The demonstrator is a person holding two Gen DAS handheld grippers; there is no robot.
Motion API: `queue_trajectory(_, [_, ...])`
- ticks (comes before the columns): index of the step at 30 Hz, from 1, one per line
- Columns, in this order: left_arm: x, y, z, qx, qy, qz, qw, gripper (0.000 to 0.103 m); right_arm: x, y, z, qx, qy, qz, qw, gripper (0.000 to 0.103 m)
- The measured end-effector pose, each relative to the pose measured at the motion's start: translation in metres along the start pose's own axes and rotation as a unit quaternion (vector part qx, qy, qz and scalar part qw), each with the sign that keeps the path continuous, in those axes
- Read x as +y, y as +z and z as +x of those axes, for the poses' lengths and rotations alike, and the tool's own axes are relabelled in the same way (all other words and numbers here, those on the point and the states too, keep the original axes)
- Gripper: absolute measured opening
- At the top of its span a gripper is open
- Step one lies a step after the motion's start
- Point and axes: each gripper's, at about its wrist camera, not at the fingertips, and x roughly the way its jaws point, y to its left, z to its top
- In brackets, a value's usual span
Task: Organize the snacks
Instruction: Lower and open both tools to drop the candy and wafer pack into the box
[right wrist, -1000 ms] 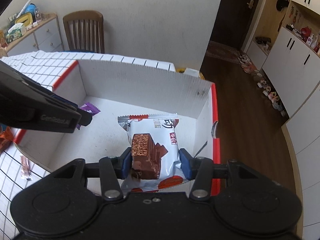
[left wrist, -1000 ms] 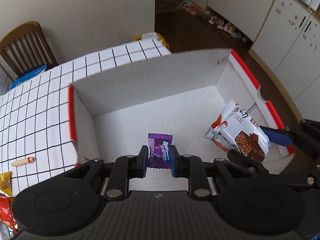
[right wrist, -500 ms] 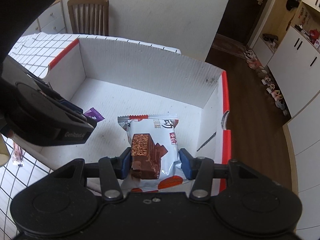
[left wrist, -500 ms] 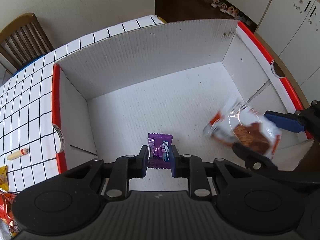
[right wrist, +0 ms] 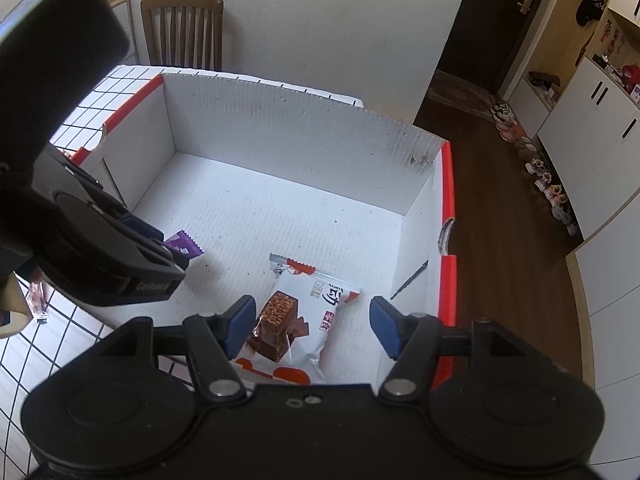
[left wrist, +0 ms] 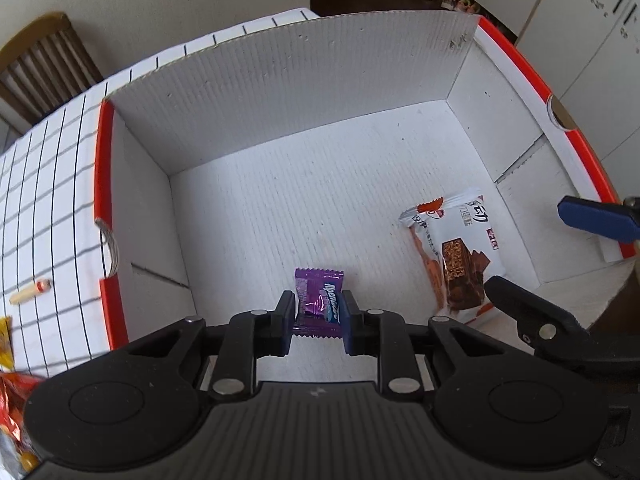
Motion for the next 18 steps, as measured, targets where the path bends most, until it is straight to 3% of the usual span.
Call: queue_trajectory(18, [0.013, -0.027, -0.071, -0.073, -0.041, -0.017, 0.9963, 0.024, -0.001, -0.003, -0.042, -0.036, 0.013, 0.021, 0.999, 0.064])
